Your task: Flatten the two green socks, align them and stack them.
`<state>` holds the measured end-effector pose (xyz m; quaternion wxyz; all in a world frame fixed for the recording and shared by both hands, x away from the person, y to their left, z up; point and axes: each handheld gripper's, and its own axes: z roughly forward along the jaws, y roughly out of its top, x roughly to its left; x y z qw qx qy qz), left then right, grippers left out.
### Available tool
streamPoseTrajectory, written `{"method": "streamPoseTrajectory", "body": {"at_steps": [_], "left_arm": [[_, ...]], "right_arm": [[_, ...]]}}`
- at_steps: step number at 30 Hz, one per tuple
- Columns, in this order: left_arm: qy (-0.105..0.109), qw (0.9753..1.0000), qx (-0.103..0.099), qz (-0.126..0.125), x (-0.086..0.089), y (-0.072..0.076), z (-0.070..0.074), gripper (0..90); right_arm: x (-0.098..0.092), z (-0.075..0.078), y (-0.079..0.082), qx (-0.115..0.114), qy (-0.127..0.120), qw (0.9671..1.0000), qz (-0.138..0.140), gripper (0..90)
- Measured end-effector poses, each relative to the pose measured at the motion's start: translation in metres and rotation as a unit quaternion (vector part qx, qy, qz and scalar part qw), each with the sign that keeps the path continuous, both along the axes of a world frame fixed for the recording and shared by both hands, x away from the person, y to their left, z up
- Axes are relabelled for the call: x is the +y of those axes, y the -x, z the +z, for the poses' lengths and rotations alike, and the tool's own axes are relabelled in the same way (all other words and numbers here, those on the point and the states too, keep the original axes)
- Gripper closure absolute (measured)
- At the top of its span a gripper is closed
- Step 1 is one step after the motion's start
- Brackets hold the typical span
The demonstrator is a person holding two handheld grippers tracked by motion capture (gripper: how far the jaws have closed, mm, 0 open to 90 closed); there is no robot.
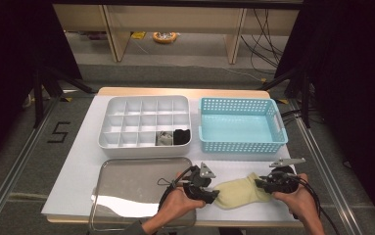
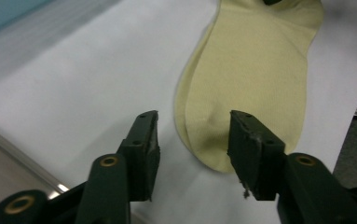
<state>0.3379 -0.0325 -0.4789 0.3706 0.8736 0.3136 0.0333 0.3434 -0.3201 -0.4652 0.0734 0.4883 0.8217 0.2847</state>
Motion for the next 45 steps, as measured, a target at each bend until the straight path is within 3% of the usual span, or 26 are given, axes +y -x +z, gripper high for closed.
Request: {"method": "streamPoseTrajectory", "body": {"at_steps": [3,4,5,6,8,9,12,14,15,16,17,21,22,25,28,29,30,31,34,35,36,37,41,43,44,45], "left_arm": [[-0.003,1.0000,0.003,-0.004,-0.004,0.000,0.000,48.0],[-0.026,0.9994,0.000,-0.021,-0.004,-0.001,0.001,48.1],[-0.008,1.0000,0.000,0.003,-0.009,0.000,-0.002,48.2],[-0.026,0.9995,0.003,-0.017,-0.008,-0.002,-0.001,48.4],[-0.028,0.9993,0.004,-0.023,-0.011,-0.002,-0.003,50.0],[-0.030,0.9993,0.000,-0.023,-0.013,-0.001,-0.003,50.3],[-0.042,0.9986,-0.019,-0.025,-0.017,0.003,-0.003,51.5],[-0.032,0.9990,-0.022,-0.023,-0.019,0.004,-0.004,52.6],[-0.046,0.9979,-0.023,-0.039,-0.017,0.003,-0.003,55.9],[-0.022,0.9994,-0.021,-0.013,-0.020,0.007,-0.005,59.9],[-0.035,0.9987,-0.024,-0.029,-0.019,0.006,-0.004,62.6],[-0.017,0.9994,-0.001,-0.031,-0.018,0.007,-0.005,77.3],[-0.017,0.9990,-0.005,-0.040,-0.017,0.005,-0.005,79.3],[-0.014,0.9993,0.007,-0.034,-0.015,0.005,-0.004,81.5],[-0.013,0.9990,0.011,-0.042,-0.013,0.002,-0.002,82.1],[-0.009,0.9991,0.014,-0.039,-0.012,0.002,-0.002,82.2],[-0.007,0.9990,0.019,-0.041,-0.011,0.001,-0.001,82.2],[-0.006,0.9990,0.024,-0.038,-0.010,0.001,0.000,82.3],[-0.002,0.9991,0.021,-0.037,-0.008,0.001,0.002,82.4],[-0.001,0.9991,0.023,-0.035,-0.007,0.001,0.003,82.4],[0.002,0.9992,0.024,-0.032,-0.006,0.001,0.004,82.4],[0.003,0.9992,0.026,-0.030,-0.006,0.001,0.004,82.4],[0.007,0.9991,0.035,-0.021,-0.002,0.000,0.005,82.4],[-0.004,0.9990,0.030,-0.034,0.003,-0.002,0.008,82.3],[0.004,0.9992,0.031,-0.026,0.003,-0.001,0.008,82.3],[0.000,0.9992,0.029,-0.028,0.005,-0.001,0.009,82.3]], "right_arm": [[0.000,0.000,0.000,0.001,0.001,1.0000,-0.004,69.5],[0.000,0.000,0.000,0.002,-0.001,1.0000,-0.003,69.2],[0.002,0.000,0.002,0.004,-0.008,0.9999,-0.015,69.1],[-0.001,0.000,0.000,-0.001,0.001,1.0000,-0.003,69.1],[-0.001,0.000,0.000,-0.001,0.000,1.0000,-0.004,69.2],[0.001,0.000,0.002,0.004,-0.005,0.9998,-0.017,69.3],[0.000,0.001,0.001,0.000,-0.004,1.0000,-0.008,69.3],[0.000,0.001,0.001,-0.003,-0.002,0.9999,-0.016,68.9],[-0.001,0.001,0.001,-0.001,-0.004,0.9999,-0.010,68.7],[-0.001,0.002,0.002,0.000,-0.004,0.9999,-0.012,68.0],[-0.001,0.001,0.001,-0.007,-0.005,0.9999,-0.011,67.3],[-0.005,0.002,-0.001,-0.018,0.000,0.9998,-0.006,63.5],[-0.005,0.004,0.001,-0.003,-0.003,0.9999,-0.016,61.7],[-0.010,0.004,-0.002,-0.034,-0.002,0.9993,-0.015,56.4],[-0.010,0.010,0.002,-0.040,-0.014,0.9984,-0.036,53.9],[-0.013,0.011,-0.001,-0.066,-0.008,0.9975,-0.024,54.0],[-0.012,0.016,0.002,-0.051,-0.001,0.9982,-0.031,54.5],[-0.013,0.017,0.002,-0.065,-0.003,0.9976,-0.021,55.2],[-0.007,0.025,0.007,-0.056,-0.016,0.9981,-0.021,63.9],[-0.007,0.025,0.006,-0.076,-0.013,0.9970,-0.003,68.4],[-0.005,0.026,0.008,-0.071,-0.009,0.9974,-0.001,70.4],[-0.004,0.024,0.006,-0.095,-0.006,0.9951,0.026,73.0],[0.008,0.027,0.012,-0.083,-0.001,0.9963,0.019,76.3],[0.014,0.025,0.013,-0.082,-0.002,0.9963,0.024,76.4],[0.016,0.026,0.013,-0.074,0.001,0.9968,0.030,76.3],[0.020,0.024,0.014,-0.073,-0.011,0.9970,0.021,76.3]]}}
